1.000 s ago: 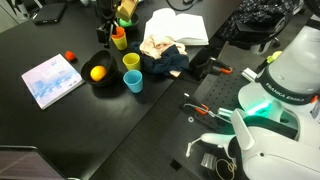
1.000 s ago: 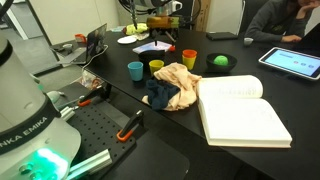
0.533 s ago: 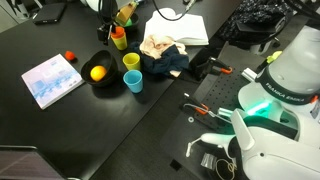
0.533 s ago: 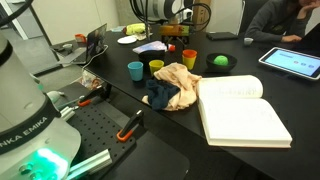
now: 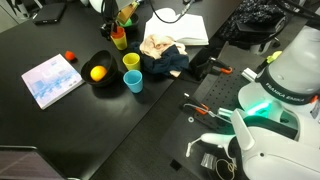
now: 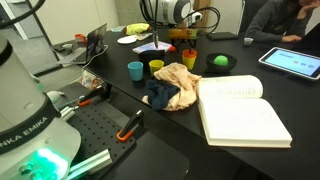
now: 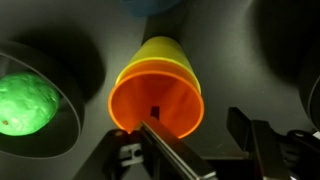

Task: Shift the bowl to the left, then separate the cups

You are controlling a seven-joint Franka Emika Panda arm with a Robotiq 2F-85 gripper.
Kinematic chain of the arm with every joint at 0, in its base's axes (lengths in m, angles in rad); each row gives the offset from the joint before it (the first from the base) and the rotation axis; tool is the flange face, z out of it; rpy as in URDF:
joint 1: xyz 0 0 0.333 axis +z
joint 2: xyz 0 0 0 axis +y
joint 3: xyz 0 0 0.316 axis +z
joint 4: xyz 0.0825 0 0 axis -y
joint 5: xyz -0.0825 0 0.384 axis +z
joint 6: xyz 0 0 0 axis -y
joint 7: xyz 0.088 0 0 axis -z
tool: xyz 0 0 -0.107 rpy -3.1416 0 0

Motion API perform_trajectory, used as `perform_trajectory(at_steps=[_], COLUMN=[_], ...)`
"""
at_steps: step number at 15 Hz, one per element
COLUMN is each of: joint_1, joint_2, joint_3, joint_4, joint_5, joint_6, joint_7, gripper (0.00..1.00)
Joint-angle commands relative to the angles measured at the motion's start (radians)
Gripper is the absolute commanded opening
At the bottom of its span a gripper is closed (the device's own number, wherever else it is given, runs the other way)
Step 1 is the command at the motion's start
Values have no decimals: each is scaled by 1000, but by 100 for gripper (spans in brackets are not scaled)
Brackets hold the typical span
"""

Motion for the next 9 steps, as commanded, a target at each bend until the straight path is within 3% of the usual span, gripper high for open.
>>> perform_trajectory(at_steps=[1,5,7,9], joint_1=[-7,-10,-8,2], joint_2=[20,6,-3,-9], joint_3=[16,24,19,2], joint_4=[41,39,38,36], joint_5=[-11,-7,-8,-13], joint_6=[-13,-37,-60,-81], joint_7=[25,32,37,53], gripper=[42,12,2,0])
